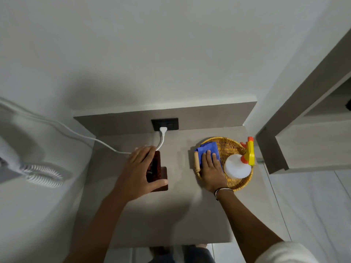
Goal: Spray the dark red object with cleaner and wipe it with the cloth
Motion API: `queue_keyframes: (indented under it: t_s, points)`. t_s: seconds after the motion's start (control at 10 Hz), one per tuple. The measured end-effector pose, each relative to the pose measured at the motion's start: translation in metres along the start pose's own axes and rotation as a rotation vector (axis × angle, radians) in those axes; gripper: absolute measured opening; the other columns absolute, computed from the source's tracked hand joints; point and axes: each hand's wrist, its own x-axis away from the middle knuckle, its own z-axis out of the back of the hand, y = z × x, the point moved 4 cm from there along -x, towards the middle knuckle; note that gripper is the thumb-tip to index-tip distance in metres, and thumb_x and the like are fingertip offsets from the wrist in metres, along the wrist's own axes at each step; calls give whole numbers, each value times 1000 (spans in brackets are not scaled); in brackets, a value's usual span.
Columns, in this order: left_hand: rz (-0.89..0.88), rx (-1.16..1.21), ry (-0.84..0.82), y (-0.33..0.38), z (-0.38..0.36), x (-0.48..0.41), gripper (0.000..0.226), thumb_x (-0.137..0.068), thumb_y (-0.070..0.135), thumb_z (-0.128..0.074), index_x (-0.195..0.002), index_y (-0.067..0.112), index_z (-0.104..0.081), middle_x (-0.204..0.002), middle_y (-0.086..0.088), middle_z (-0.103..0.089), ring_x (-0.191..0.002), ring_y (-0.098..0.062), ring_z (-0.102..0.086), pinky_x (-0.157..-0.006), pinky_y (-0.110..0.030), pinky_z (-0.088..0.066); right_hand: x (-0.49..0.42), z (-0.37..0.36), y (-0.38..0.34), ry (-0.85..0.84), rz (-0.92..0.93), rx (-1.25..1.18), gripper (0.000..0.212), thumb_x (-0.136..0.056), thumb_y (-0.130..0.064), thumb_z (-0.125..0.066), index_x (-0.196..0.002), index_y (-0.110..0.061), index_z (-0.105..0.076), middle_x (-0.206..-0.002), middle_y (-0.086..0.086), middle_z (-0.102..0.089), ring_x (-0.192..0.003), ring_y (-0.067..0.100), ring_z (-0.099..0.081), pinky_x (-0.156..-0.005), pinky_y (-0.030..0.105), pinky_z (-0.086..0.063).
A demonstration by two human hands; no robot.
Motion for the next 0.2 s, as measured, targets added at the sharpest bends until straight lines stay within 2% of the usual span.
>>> queue_keyframes:
  t_s: [0.1, 0.2]
  points:
    - [7, -6, 0, 2, 3, 0, 115, -85, 93, -44, -165, 12, -33, -171, -7, -37, -160, -27, -25, -131, -44, -8, 13, 23, 0, 0, 34, -137, 66, -114, -26, -32, -165, -2, 1, -175, 20, 4, -163, 37, 5, -134, 47, -5]
    - [-3, 18, 24, 4, 0, 3, 113, -89, 89, -42, -169, 10, -25, -177, -8, -23, -166, -28, -13, -135, -47, -4, 28, 57, -16, 236, 72, -303, 64, -112, -18, -40, -166, -5, -10, -176, 16, -9, -164, 31, -6, -133, 44, -17]
